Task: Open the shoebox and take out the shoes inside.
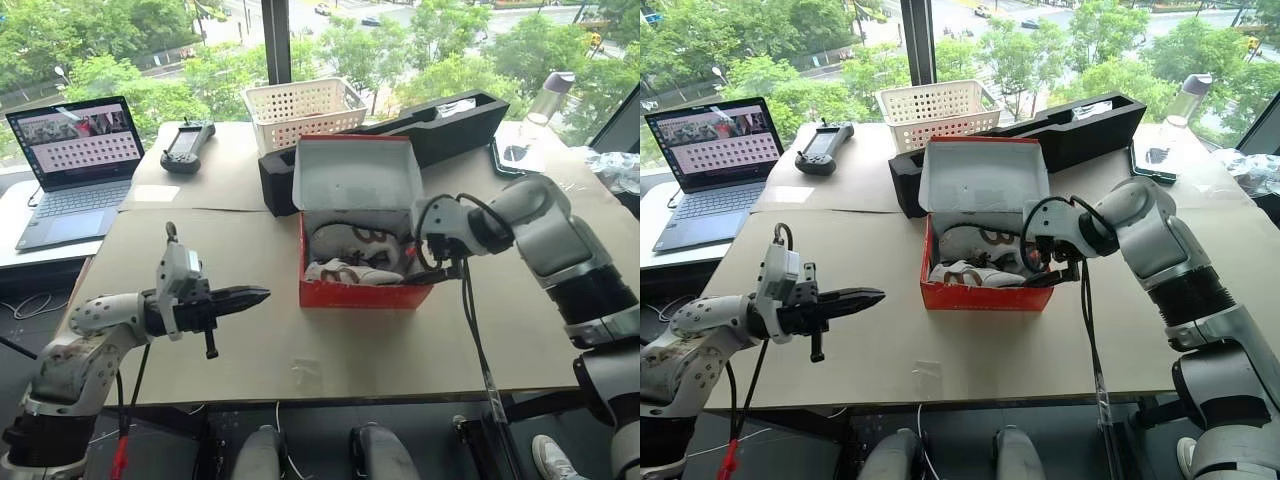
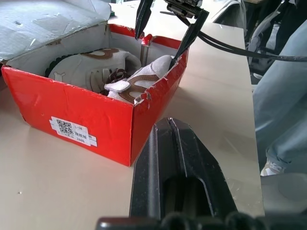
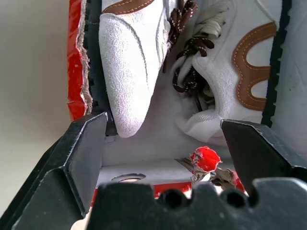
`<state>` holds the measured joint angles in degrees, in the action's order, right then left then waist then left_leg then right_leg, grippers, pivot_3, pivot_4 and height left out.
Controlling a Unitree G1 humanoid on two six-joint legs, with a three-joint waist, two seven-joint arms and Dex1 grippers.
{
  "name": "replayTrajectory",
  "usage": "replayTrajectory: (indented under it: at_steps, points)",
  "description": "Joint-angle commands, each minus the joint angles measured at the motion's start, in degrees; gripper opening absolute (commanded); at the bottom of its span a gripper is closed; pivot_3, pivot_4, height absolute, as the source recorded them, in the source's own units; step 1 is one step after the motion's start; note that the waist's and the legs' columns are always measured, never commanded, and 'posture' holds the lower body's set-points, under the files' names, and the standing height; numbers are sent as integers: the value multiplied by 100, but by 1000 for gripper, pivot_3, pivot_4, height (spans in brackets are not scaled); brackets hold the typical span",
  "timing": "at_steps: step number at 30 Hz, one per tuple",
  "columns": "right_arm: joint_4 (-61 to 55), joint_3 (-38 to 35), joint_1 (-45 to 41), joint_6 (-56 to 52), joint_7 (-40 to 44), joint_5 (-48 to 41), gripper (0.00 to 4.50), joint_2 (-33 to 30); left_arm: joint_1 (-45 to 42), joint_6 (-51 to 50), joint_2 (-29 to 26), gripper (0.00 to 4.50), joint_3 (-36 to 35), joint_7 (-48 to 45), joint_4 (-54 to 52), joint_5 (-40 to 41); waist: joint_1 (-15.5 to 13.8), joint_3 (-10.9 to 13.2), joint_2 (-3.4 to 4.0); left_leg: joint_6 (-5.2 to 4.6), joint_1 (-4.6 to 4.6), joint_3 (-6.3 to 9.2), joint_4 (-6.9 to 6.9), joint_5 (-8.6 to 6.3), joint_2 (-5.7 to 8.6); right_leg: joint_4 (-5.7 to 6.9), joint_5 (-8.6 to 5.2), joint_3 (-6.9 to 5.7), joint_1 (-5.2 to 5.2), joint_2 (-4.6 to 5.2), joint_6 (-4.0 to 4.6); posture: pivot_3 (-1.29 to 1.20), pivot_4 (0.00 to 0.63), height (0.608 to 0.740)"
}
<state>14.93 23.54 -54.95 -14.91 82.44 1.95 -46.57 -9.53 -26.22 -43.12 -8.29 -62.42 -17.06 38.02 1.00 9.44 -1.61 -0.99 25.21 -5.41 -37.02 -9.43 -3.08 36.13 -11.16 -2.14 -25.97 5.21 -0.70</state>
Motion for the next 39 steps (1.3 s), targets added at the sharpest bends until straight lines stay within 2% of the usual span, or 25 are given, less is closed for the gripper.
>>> replayTrajectory:
  at_steps: [1,11,17,23,39]
  points:
    - [119,42,-79,193,390,-39,4449,113,-147,108,-5,0,-1,8,10,-84,-11,0,0,1,0,0,0,1,0,0,0,0,0,0,0,0,150,733]
    - [516,26,-328,334,424,139,4449,592,-211,130,16,0,15,-41,106,-153,105,0,0,6,-3,1,1,4,-7,8,8,0,-1,-9,-7,0,150,733]
    - [853,-11,-473,465,92,350,4449,846,-269,117,48,0,55,-20,109,-206,168,0,0,10,-6,3,1,7,-7,10,11,2,0,-9,0,0,150,733]
    - [609,-153,-735,-208,676,83,4449,799,-293,146,36,0,45,-15,155,-267,153,0,1,11,-5,3,2,7,-8,12,16,3,-6,-11,-6,0,150,733]
    - [254,-60,-304,-339,569,6,4449,987,-412,95,96,0,82,60,174,-389,106,0,1,11,3,2,3,7,-1,8,17,1,-8,-2,-9,0,150,733]
